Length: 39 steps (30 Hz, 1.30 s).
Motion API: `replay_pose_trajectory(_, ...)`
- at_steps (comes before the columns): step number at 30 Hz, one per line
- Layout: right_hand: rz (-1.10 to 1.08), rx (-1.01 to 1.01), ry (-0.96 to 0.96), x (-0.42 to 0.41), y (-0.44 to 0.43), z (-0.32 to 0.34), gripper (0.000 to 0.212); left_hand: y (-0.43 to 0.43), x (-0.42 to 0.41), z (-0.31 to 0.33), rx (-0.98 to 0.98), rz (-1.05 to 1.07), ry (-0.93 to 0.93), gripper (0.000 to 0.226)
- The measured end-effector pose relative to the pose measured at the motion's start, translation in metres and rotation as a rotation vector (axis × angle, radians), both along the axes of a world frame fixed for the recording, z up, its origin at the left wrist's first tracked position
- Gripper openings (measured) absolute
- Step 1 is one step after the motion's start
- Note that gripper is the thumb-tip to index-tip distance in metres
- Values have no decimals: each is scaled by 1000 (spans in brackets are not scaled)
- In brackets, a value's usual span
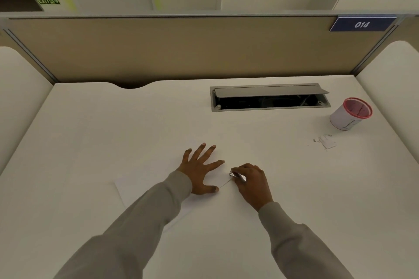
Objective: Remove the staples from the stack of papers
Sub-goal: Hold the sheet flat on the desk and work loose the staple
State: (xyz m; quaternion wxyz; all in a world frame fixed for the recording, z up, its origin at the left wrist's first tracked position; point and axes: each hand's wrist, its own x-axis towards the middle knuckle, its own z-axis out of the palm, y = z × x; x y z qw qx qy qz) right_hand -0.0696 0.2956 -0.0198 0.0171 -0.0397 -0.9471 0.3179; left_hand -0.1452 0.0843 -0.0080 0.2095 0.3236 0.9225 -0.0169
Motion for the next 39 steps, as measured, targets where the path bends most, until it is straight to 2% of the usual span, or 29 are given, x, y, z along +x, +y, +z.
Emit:
replay_pose_trajectory(4, -27, -22, -13, 3, -2, 2, 22, 0, -3, -6, -74, -26, -55, 92)
replay_pose_trajectory(9, -60, -58, -25, 5, -2, 5, 23, -1, 4, -5, -27, 63, -65, 88)
replay_pose_trajectory(16, -71, -138, 4, 8, -7, 8, 23, -1, 12, -2, 54, 333, 23, 86)
replay_pose_trajectory(30, -44, -205, 32, 9, -40, 12, 25, 16, 34, 5, 60, 903, -33, 105)
replay_pose_trajectory(35, -107, -165, -17, 10, -53, 11, 23, 18, 45, 5, 75, 961, -44, 97)
replay_pose_trajectory(39, -132, -102, -79, 11, -66, 11, 20, 3, 48, 5, 101, 812, 19, 79)
